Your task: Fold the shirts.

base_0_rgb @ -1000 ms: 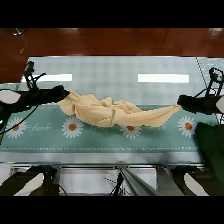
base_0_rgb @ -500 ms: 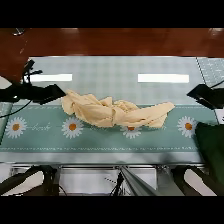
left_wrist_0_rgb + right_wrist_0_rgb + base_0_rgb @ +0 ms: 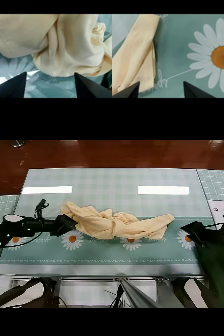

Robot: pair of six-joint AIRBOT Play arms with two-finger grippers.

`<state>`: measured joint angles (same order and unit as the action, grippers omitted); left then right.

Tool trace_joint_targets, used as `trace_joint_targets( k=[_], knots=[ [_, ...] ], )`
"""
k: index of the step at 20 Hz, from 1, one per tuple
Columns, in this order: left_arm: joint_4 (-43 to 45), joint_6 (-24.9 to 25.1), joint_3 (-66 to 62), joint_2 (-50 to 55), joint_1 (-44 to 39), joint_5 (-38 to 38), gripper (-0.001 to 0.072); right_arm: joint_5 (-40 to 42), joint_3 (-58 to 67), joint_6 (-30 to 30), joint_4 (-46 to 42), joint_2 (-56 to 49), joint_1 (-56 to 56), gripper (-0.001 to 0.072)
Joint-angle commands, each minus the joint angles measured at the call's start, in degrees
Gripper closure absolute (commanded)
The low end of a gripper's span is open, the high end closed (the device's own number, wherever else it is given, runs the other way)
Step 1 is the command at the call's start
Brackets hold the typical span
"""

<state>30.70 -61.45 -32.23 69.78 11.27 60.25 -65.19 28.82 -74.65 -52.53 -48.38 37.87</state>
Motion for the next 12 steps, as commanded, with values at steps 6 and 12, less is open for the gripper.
trace_joint_targets(
  k=[6,12],
  knots=[
    [-6.3,1.8,1.6,3.8,-11.7,-10.3,0.0301,-0.2,-3.7,2.4,4.4,0.7,0.5,0.0093],
    [-6.3,2.3,-1.5,3.7,-11.1,-8.7,0.069,1.0,-3.7,3.1,6.1,0.6,0.5,0.0093]
  ],
)
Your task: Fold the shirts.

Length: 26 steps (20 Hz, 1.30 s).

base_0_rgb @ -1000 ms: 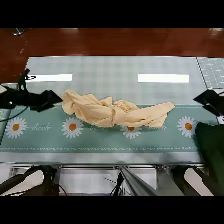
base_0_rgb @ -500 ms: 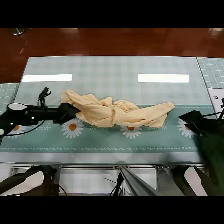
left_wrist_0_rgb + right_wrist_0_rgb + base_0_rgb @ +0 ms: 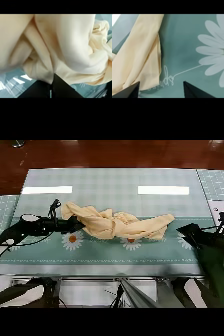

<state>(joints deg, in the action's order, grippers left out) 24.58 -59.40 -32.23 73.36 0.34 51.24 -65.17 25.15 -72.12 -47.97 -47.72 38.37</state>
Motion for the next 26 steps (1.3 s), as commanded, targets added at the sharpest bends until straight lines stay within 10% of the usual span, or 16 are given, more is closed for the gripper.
trace_joint_targets(
  k=[1,23,26],
  knots=[
    [-0.2,0.2,-2.1,0.2,-0.2,0.5,0.069,1.7,0.0,1.1,3.0,-0.3,0.0,0.0093],
    [-0.2,0.2,-3.1,0.2,-0.2,1.9,0.0689,8.9,21.1,4.5,11.4,-37.4,-11.4,0.0094],
    [-0.2,0.2,-3.1,0.2,-0.2,1.9,0.0689,9.5,24.6,0.4,7.8,-39.2,-16.9,0.0296]
  ],
)
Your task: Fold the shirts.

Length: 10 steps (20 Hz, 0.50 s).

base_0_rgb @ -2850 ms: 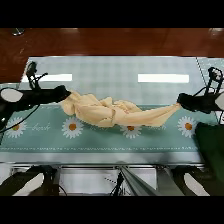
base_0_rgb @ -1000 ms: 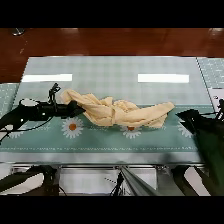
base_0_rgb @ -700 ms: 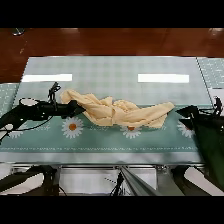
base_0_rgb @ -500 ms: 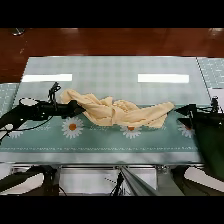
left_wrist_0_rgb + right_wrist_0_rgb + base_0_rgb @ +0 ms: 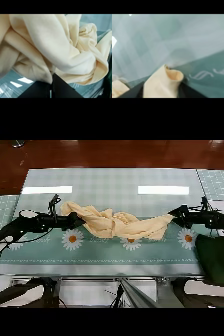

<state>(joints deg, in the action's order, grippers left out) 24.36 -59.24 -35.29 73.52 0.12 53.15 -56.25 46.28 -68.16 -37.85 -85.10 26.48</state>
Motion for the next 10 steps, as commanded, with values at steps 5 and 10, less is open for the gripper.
trace_joint_targets(
  k=[5,10],
  knots=[
    [-0.4,0.0,-4.8,-1.2,3.0,4.3,0.0689,-6.6,12.1,-4.4,-5.6,0.2,-8.1,0.0695],
    [-16.8,-1.0,-30.0,-7.9,10.1,2.9,0.0691,-9.2,40.3,-10.1,-7.4,9.5,-10.2,0.0695]
  ],
)
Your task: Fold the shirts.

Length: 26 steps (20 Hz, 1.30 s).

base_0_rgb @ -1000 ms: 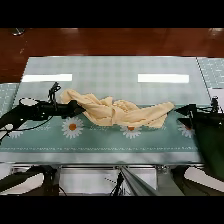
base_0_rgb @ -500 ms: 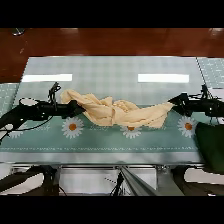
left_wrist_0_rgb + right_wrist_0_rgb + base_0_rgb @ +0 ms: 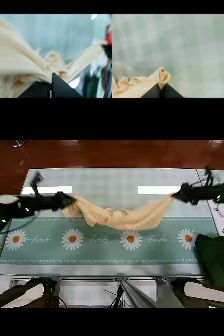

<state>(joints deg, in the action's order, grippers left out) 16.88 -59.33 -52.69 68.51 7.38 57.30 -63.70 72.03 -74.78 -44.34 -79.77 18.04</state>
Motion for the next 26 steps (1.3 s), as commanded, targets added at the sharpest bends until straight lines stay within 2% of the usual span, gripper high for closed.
trace_joint_targets(
  k=[1,2,4,6,8,11,16,19,22,24,26],
  knots=[
    [-9.6,-2.6,-19.8,-3.1,3.0,-1.3,0.0691,-2.0,21.3,-4.7,-1.3,5.2,-2.9,0.0695],
    [-8.4,-4.3,-27.1,-3.2,3.1,-0.6,0.0691,-2.6,28.4,-6.0,-2.6,6.5,-4.0,0.0695],
    [0.4,-9.8,-41.8,-3.5,3.8,3.0,0.0691,-3.5,39.8,-7.6,-7.2,10.2,-5.5,0.0695],
    [16.0,-18.9,-54.1,-5.2,5.6,7.4,0.0691,-4.2,45.4,-8.0,-10.0,16.2,-5.7,0.0695],
    [29.7,-23.9,-61.8,-9.0,7.2,9.9,0.0691,-5.8,45.6,-8.0,-13.2,24.2,-5.7,0.0695],
    [42.2,-24.4,-64.5,-18.3,8.1,7.9,0.0691,-11.2,45.3,-8.2,-20.2,34.2,-5.7,0.0694],
    [60.7,-24.6,-62.9,-28.0,8.1,8.5,0.0691,-24.1,38.4,-12.7,-35.6,46.7,-5.7,0.0694],
    [60.9,-27.2,-57.1,-28.2,8.1,11.6,0.069,-27.0,24.7,-15.2,-38.5,53.7,-5.7,0.0694],
    [50.9,-27.3,-43.5,-26.4,7.9,11.4,0.069,-27.5,5.1,-18.1,-38.3,59.9,-5.7,0.0694],
    [42.0,-24.5,-32.9,-23.9,7.7,10.5,0.069,-25.6,-8.6,-19.6,-38.2,62.7,-5.7,0.0694],
    [37.4,-21.7,-23.7,-20.1,5.4,7.7,0.0689,-21.1,-21.1,-20.8,-38.3,63.5,-5.7,0.0694]
  ],
)
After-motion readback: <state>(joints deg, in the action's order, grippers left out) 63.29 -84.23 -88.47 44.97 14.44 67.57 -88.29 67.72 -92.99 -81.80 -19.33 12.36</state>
